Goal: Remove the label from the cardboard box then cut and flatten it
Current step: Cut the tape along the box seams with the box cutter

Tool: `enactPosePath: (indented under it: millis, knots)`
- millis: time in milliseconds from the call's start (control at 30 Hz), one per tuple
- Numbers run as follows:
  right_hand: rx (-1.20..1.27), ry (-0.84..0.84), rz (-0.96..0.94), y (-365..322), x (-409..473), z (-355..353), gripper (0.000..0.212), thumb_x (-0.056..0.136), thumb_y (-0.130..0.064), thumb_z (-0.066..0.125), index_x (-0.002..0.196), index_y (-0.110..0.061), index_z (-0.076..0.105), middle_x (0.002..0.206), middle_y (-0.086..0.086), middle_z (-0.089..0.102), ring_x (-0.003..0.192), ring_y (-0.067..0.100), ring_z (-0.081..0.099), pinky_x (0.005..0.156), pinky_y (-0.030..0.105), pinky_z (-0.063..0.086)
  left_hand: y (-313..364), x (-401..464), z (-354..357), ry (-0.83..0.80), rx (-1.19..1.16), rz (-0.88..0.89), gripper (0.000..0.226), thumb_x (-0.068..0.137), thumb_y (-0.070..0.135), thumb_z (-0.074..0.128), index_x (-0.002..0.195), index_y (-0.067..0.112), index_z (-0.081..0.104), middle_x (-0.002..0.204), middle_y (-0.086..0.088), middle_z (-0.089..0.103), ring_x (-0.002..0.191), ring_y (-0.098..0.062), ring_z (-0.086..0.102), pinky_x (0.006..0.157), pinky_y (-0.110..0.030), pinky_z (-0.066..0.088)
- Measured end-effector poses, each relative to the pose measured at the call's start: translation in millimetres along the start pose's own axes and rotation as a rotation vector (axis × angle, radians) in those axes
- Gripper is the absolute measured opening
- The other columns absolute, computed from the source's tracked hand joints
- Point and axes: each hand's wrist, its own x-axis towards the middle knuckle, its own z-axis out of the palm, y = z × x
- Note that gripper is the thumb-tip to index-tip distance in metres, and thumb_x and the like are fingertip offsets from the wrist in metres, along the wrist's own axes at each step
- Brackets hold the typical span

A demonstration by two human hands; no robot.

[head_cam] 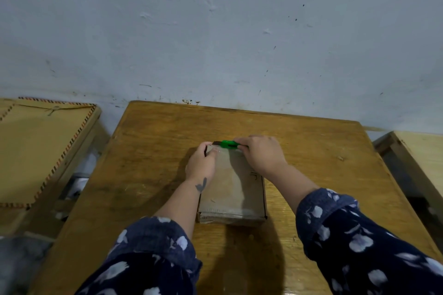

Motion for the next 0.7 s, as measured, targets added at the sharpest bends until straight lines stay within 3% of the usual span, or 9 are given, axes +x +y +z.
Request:
enactPosePath:
  millis: [200,533,700]
  knots:
    - [0.009,-0.009,-0.031,2,-1,-1,0.036,0.102,-0.031,0.034,0.133,-0.035,0.050,0.108,0.003,0.065,0.099,0.025,0.059,0.081,0.036,0.035,4,-8,-3,0.109,0.200,0.061,0.031,0.097,0.044,0.039,0.122,0.038,0.055,0.111,0.006,0.061,0.111,-0.022,0.052,0.105,-0.047,0.033]
    - [-0.238,0.098,-0.111,-11,-5,-5,0.045,0.096,-0.014,0.039,0.138,-0.031,0.042,0.107,0.004,0.063,0.103,0.028,0.055,0.082,0.039,0.033,9,-9,-3,0.128,0.309,0.023,0.034,0.098,0.045,0.038,0.127,0.038,0.053,0.123,0.007,0.061,0.121,-0.020,0.049,0.111,-0.044,0.018]
    - [-0.249,0.122,-0.083,-2,-16,-5,0.047,0.094,-0.011,0.041,0.138,-0.028,0.042,0.108,0.004,0.062,0.103,0.028,0.053,0.084,0.039,0.033,11,-12,-3,0.166,0.352,0.037,0.031,0.097,0.043,0.038,0.120,0.036,0.058,0.117,0.005,0.064,0.115,-0.021,0.052,0.108,-0.043,0.021]
